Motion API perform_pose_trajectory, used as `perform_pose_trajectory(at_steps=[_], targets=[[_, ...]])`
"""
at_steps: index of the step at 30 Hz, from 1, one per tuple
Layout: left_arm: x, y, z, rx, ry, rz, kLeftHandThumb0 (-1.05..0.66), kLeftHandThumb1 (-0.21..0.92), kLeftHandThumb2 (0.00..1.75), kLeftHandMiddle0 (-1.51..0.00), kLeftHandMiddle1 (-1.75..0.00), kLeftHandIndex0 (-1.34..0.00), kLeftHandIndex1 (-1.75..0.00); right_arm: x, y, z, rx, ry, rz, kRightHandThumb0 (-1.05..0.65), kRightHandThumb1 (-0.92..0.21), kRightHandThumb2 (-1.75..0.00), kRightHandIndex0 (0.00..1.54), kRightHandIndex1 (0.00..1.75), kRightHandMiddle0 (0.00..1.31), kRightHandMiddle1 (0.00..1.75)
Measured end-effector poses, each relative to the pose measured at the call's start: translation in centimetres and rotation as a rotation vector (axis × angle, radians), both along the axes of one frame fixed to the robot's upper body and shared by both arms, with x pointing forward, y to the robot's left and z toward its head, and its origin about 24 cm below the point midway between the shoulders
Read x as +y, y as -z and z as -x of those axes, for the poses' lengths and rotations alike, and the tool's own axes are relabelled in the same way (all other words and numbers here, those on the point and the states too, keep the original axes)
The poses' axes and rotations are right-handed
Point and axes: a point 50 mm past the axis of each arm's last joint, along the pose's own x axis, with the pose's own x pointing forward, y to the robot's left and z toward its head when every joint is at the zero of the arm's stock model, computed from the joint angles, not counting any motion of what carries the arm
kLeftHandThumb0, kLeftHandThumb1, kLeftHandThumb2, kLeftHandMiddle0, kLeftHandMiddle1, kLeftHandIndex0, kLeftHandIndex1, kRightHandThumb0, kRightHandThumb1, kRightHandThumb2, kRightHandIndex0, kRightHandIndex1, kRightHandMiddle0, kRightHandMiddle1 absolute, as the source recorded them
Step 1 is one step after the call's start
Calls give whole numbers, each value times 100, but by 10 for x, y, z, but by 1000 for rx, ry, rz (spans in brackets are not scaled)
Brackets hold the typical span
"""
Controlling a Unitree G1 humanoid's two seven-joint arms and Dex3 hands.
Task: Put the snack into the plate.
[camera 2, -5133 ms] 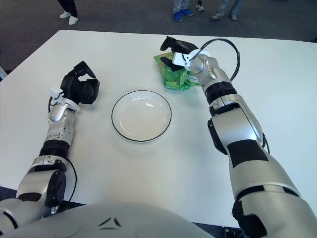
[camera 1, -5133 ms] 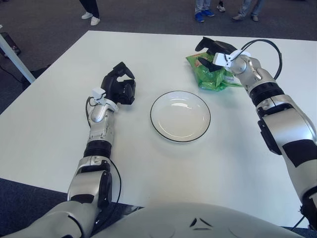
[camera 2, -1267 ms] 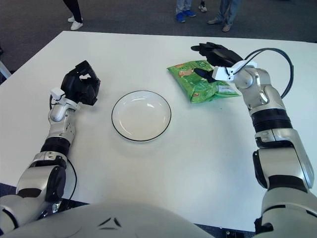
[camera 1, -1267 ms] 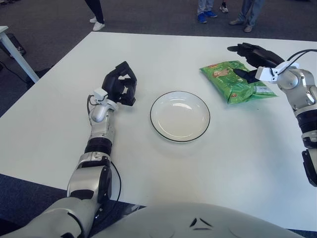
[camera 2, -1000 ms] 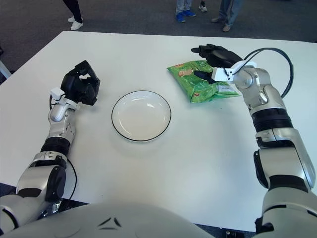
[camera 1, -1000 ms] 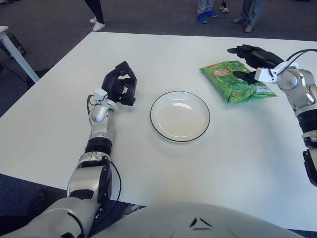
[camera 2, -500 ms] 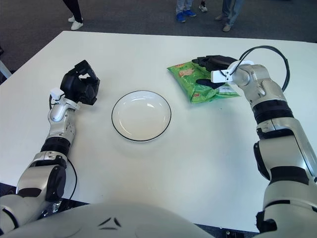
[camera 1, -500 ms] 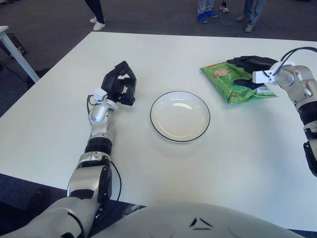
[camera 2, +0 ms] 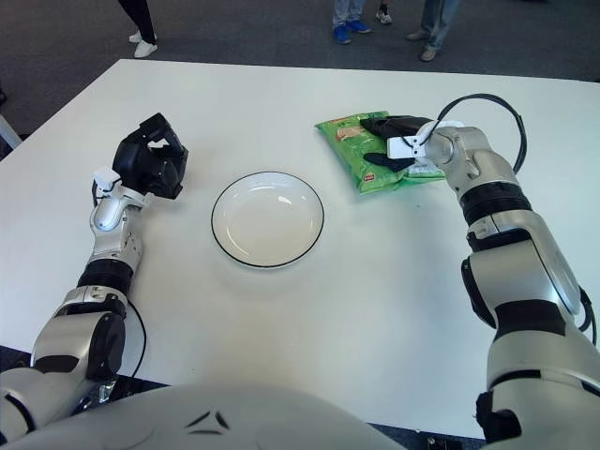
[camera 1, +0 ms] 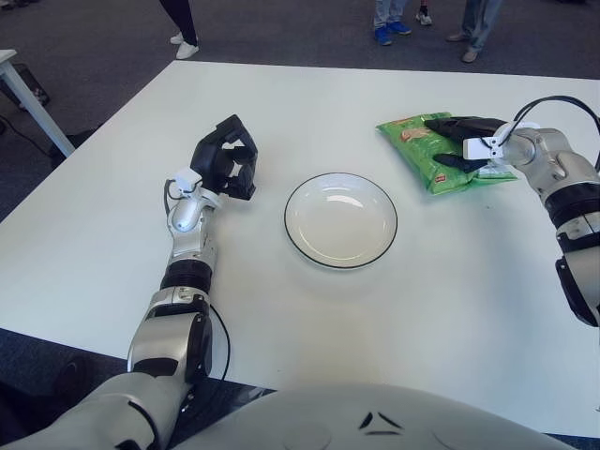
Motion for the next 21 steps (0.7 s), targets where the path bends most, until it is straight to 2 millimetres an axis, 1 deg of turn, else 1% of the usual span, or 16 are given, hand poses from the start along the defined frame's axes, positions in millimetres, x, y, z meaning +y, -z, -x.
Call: perform_pose_trajectory(at_steps=[6, 10, 13, 14, 15, 16, 17, 18, 19, 20, 21], targets=[[-1, 0, 0, -2, 1, 1, -55, 14, 153, -136, -175, -76, -175, 0, 2, -2, 17, 30, -5, -105, -92, -89, 0, 0, 0, 7], [-1, 0, 0, -1, -1, 2, -56, 13, 154, -137, -175, -77, -175, -1, 5, -3, 16, 41, -8, -105, -92, -86, 0, 0, 0, 12], [0, 0, 0, -1, -4, 4, -57, 12, 156, -136, -175, -78, -175, -1, 8, -4, 3, 51, -18, -105, -92, -79, 0, 0, 0, 26], [0, 0, 0, -1, -6, 5, -57, 11, 157, -136, -175, -79, -175, -1, 9, -4, -2, 53, -22, -105, -92, -78, 0, 0, 0, 28], [0, 0, 0, 0, -8, 6, -57, 11, 157, -136, -175, -79, -175, -1, 10, -4, -6, 55, -25, -104, -92, -75, 1, 0, 0, 36], [0, 0, 0, 0, -10, 7, -57, 11, 157, -136, -175, -79, -175, -1, 12, -4, -12, 56, -28, -104, -92, -74, 1, 1, 0, 39], [0, 0, 0, 0, -13, 8, -57, 11, 157, -136, -175, -79, -175, -1, 13, -4, -19, 56, -32, -102, -92, -69, 3, 2, 0, 51], [0, 0, 0, 0, -15, 9, -57, 11, 157, -136, -175, -79, -175, -2, 13, -4, -29, 55, -36, -100, -92, -65, 5, 4, 0, 59], [0, 0, 0, 0, -16, 9, -57, 11, 157, -136, -175, -79, -175, -2, 13, -4, -39, 54, -41, -100, -92, -64, 5, 4, 0, 61], [0, 0, 0, 0, -16, 9, -57, 11, 157, -136, -175, -79, -175, -2, 14, -4, -47, 54, -44, -93, -88, -62, 3, 31, 0, 84], [0, 0, 0, 0, -17, 9, -57, 11, 157, -136, -175, -79, -175, -2, 13, -4, -62, 54, -47, -89, -85, -60, 2, 50, 0, 100]])
